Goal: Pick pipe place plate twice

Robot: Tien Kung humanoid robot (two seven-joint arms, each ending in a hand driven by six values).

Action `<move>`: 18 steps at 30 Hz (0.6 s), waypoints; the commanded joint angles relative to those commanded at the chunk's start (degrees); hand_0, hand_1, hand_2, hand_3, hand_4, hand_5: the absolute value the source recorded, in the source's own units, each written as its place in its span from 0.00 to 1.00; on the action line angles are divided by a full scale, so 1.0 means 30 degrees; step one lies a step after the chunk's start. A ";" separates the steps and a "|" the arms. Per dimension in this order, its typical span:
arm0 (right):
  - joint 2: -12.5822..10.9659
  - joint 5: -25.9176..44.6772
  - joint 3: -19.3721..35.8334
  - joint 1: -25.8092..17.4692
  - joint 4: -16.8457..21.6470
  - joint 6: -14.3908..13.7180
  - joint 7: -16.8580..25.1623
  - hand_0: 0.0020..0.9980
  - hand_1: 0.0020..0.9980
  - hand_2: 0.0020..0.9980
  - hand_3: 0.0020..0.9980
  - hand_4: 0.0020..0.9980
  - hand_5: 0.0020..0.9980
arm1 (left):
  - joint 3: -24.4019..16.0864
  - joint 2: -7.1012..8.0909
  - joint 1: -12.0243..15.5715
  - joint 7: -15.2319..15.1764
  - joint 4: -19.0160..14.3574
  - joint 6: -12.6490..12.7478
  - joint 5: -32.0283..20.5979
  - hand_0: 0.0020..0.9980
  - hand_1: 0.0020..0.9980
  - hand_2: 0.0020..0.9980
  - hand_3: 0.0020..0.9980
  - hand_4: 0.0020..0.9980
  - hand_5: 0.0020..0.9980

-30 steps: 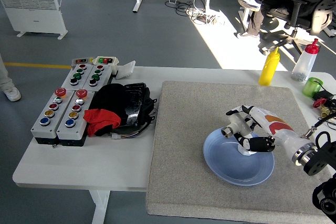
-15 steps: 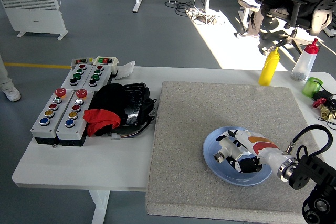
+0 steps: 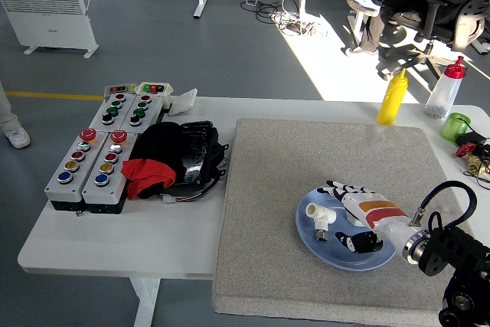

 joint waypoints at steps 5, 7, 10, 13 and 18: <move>0.0067 0.0007 0.0466 -0.0176 0.0115 -0.0241 0.0018 1.00 0.93 1.00 0.97 0.75 0.16 | -0.0013 0.0000 -0.0033 0.0005 0.0000 -0.0009 0.0021 0.68 0.67 0.71 0.65 0.37 1.00; 0.0097 0.0032 0.0711 -0.0258 0.0171 -0.0408 0.0077 1.00 0.93 1.00 0.97 0.75 0.16 | -0.0034 0.0000 -0.0042 0.0004 0.0000 -0.0020 0.0059 0.68 0.67 0.71 0.65 0.37 1.00; 0.0236 0.0274 0.1607 -0.0611 0.0253 -0.1138 0.0350 1.00 0.93 1.00 0.97 0.75 0.16 | -0.0035 0.0000 -0.0063 -0.0005 0.0000 -0.0005 0.0039 0.68 0.67 0.71 0.65 0.37 1.00; 0.0424 0.1016 0.2401 -0.0957 0.0213 -0.2089 0.0732 1.00 0.93 1.00 0.95 0.73 0.16 | -0.0052 0.0000 -0.0075 -0.0012 0.0002 -0.0006 0.0064 0.68 0.67 0.71 0.65 0.37 1.00; 0.1272 0.4616 0.5230 -0.2188 -0.0567 -0.5458 0.3367 0.94 0.86 0.97 0.87 0.47 0.12 | -0.0097 0.0000 -0.0073 -0.0035 0.0008 0.0000 0.0114 0.68 0.67 0.71 0.65 0.37 1.00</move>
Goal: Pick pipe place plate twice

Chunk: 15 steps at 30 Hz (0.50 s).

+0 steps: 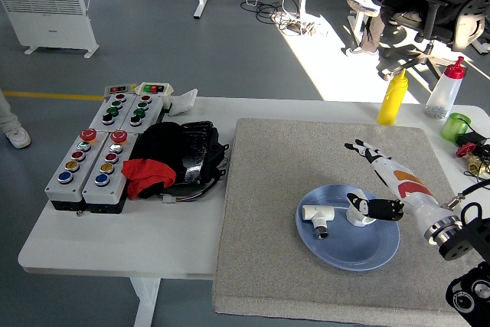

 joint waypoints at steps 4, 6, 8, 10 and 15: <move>0.0649 0.3600 0.2619 -0.1123 -0.0583 -0.0665 0.2867 0.89 0.84 0.92 0.85 0.44 0.15 | -0.0090 0.0000 0.0009 0.0024 -0.0009 -0.0037 0.0144 0.68 0.67 0.71 0.65 0.37 1.00; 0.0831 0.4717 0.3328 -0.1375 -0.0685 -0.0571 0.3475 0.89 0.84 0.92 0.85 0.44 0.15 | -0.0108 0.0000 0.0010 0.0039 -0.0013 -0.0049 0.0182 0.68 0.67 0.71 0.65 0.37 1.00; 0.1156 0.6194 0.4447 -0.1732 -0.0879 -0.0582 0.3716 0.89 0.84 0.92 0.85 0.44 0.15 | -0.0120 0.0000 0.0010 0.0060 -0.0019 -0.0063 0.0221 0.68 0.67 0.71 0.65 0.37 1.00; 0.1615 0.7808 0.5853 -0.2241 -0.1241 -0.0640 0.3974 0.89 0.84 0.92 0.85 0.44 0.15 | -0.0089 0.0000 0.0007 0.0068 -0.0022 -0.0049 0.0176 0.68 0.67 0.71 0.65 0.37 1.00; 0.2085 1.1904 0.8531 -0.3057 -0.1473 -0.0255 0.4800 0.88 0.83 0.91 0.84 0.45 0.19 | -0.0068 0.0000 0.0049 0.0087 -0.0028 -0.0035 0.0151 0.68 0.67 0.71 0.65 0.37 1.00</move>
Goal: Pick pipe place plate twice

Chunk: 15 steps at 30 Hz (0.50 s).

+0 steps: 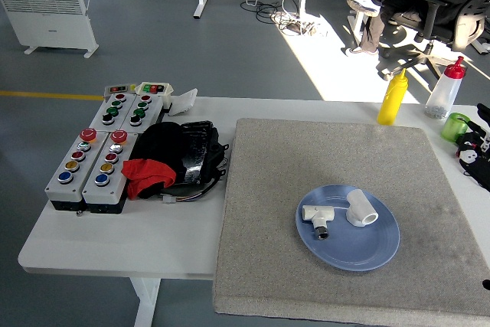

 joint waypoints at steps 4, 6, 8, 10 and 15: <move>0.0167 0.3228 0.1622 -0.0409 -0.0075 0.0890 0.0126 0.86 0.81 0.87 0.82 0.48 0.31 | 0.0020 0.0000 0.0066 0.0044 -0.0019 -0.0004 0.0018 0.68 0.67 0.71 0.65 0.37 1.00; 0.0188 0.4841 0.1994 -0.0524 -0.0086 0.1256 0.0048 0.86 0.81 0.87 0.82 0.48 0.31 | 0.0024 0.0000 0.0101 0.0052 -0.0025 -0.0005 0.0019 0.68 0.67 0.71 0.65 0.37 1.00; 0.0205 0.6455 0.2244 -0.0621 -0.0091 0.1567 -0.0073 0.85 0.81 0.86 0.81 0.49 0.34 | 0.0036 0.0000 0.0134 0.0060 -0.0030 -0.0003 0.0011 0.68 0.67 0.71 0.65 0.37 1.00; 0.0221 0.8069 0.2469 -0.0719 -0.0093 0.1869 -0.0296 0.85 0.81 0.86 0.81 0.49 0.34 | 0.0049 0.0000 0.0170 0.0075 -0.0037 -0.0002 0.0009 0.68 0.67 0.71 0.65 0.37 1.00; 0.0279 1.2002 0.2801 -0.0893 -0.0196 0.2199 -0.0810 0.85 0.79 0.84 0.79 0.49 0.35 | 0.0046 0.0000 0.0219 0.0084 -0.0047 -0.0015 0.0038 0.68 0.67 0.71 0.65 0.37 1.00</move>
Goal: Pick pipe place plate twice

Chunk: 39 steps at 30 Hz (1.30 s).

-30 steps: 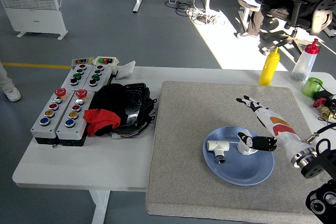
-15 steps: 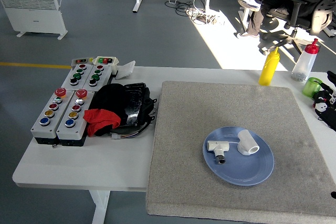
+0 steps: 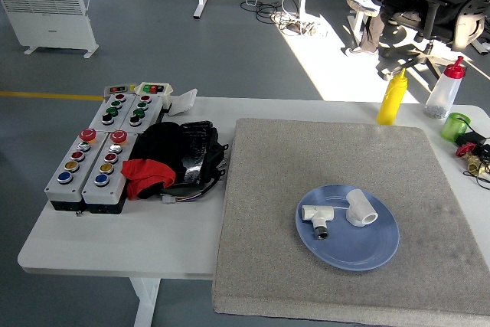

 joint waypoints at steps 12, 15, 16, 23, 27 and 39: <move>0.0096 0.3391 0.0043 -0.0198 -0.0067 -0.0931 -0.0405 0.86 0.78 0.81 0.77 0.50 0.39 | -0.0026 0.0000 0.0064 0.0007 -0.0006 -0.0037 0.0082 0.68 0.67 0.71 0.65 0.37 1.00; 0.0098 0.3764 0.0091 -0.0195 -0.0069 -0.0864 -0.0525 0.86 0.78 0.81 0.77 0.50 0.39 | -0.0003 0.0000 0.0056 -0.0040 0.0013 -0.0029 0.0020 0.68 0.67 0.71 0.65 0.37 1.00; 0.0110 0.4025 0.0127 -0.0192 -0.0070 -0.0776 -0.0672 0.86 0.78 0.81 0.77 0.50 0.39 | 0.0017 0.0000 0.0034 -0.0062 0.0022 -0.0016 -0.0028 0.68 0.67 0.71 0.65 0.37 1.00; 0.0179 0.4651 0.0154 -0.0141 -0.0069 -0.0573 -0.0982 0.85 0.74 0.75 0.73 0.49 0.43 | 0.0097 0.0000 -0.0092 -0.0178 0.0070 0.0038 -0.0247 0.68 0.67 0.71 0.65 0.37 1.00; 0.0189 0.4744 0.0226 -0.0107 -0.0057 -0.0600 -0.1061 0.85 0.74 0.75 0.73 0.49 0.43 | 0.0100 0.0000 -0.0130 -0.0224 0.0090 0.0046 -0.0292 0.68 0.67 0.71 0.65 0.37 1.00; 0.0218 0.5240 0.0463 -0.0117 -0.0047 -0.0872 -0.1179 0.84 0.73 0.73 0.72 0.49 0.44 | 0.0076 0.0000 -0.0194 -0.0224 0.0099 0.0015 -0.0239 0.68 0.67 0.71 0.65 0.37 1.00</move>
